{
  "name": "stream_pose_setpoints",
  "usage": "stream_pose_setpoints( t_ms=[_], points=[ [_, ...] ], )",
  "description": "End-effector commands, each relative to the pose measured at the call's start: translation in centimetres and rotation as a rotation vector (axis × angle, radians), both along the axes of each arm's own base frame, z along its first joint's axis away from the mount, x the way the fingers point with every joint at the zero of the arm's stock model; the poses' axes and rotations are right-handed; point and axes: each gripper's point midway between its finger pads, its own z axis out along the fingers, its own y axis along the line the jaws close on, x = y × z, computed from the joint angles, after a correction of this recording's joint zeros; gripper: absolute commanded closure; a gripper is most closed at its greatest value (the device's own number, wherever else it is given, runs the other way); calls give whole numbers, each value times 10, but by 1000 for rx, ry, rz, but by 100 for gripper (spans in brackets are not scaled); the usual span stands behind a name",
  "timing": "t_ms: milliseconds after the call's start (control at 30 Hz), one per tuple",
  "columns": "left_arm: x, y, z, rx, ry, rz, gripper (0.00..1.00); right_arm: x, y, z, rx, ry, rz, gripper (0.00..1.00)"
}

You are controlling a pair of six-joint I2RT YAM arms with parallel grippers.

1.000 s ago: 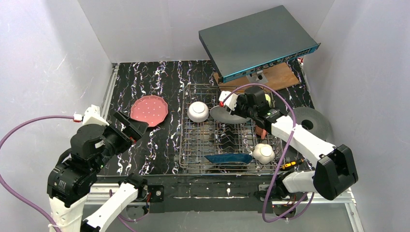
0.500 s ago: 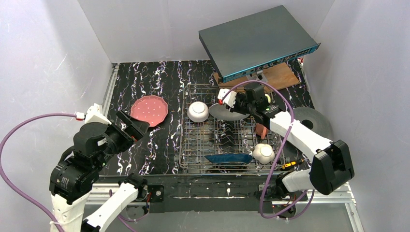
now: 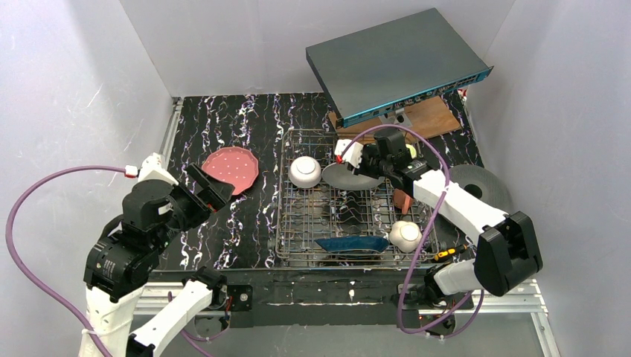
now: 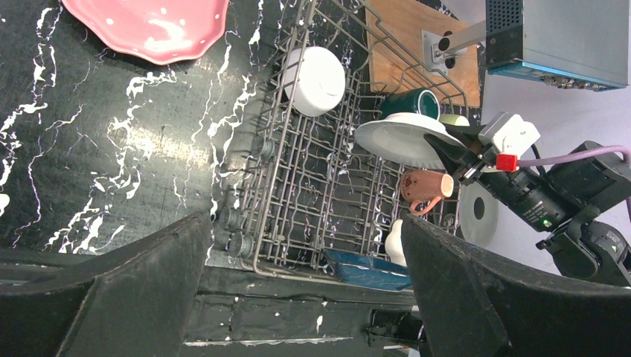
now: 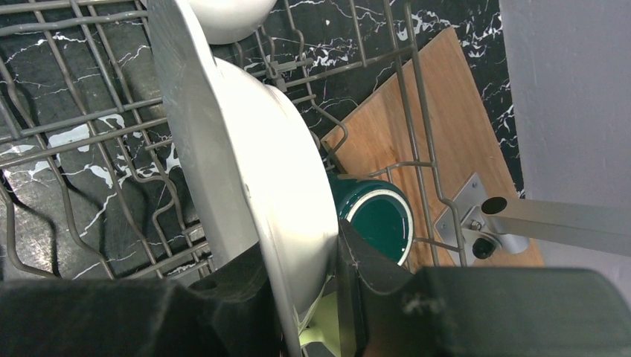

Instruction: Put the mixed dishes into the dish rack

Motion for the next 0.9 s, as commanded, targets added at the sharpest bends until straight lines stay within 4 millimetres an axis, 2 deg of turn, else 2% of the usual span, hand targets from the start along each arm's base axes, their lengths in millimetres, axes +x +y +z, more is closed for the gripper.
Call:
stream_pose_setpoints(
  t_ms=[0,133,233,300,367,500,667,700,733,867],
  points=[
    [8,-1,-4,36,13,-9,1,22,12,39,64,-94,11,99],
    [11,-1,-5,55,14,-10,1,24,11,30,45,-61,3,99],
    [13,-1,-5,62,17,-14,1,25,9,28,48,-52,-6,82],
    [14,-2,-5,64,17,-18,1,27,8,29,59,-54,-16,67],
    [15,-2,-5,67,17,-20,1,28,7,31,70,-49,-26,58],
    [14,-2,-5,66,19,-19,1,32,8,32,72,-31,-40,47],
    [12,-1,-4,58,14,-15,1,27,10,37,95,-43,-17,35],
    [11,-1,-4,56,13,-13,1,26,10,41,105,-50,-16,25],
    [10,-1,-4,53,16,-12,1,24,11,43,115,-53,-13,5],
    [9,-3,-4,30,17,-16,1,17,14,53,151,-41,-4,2]
  ],
)
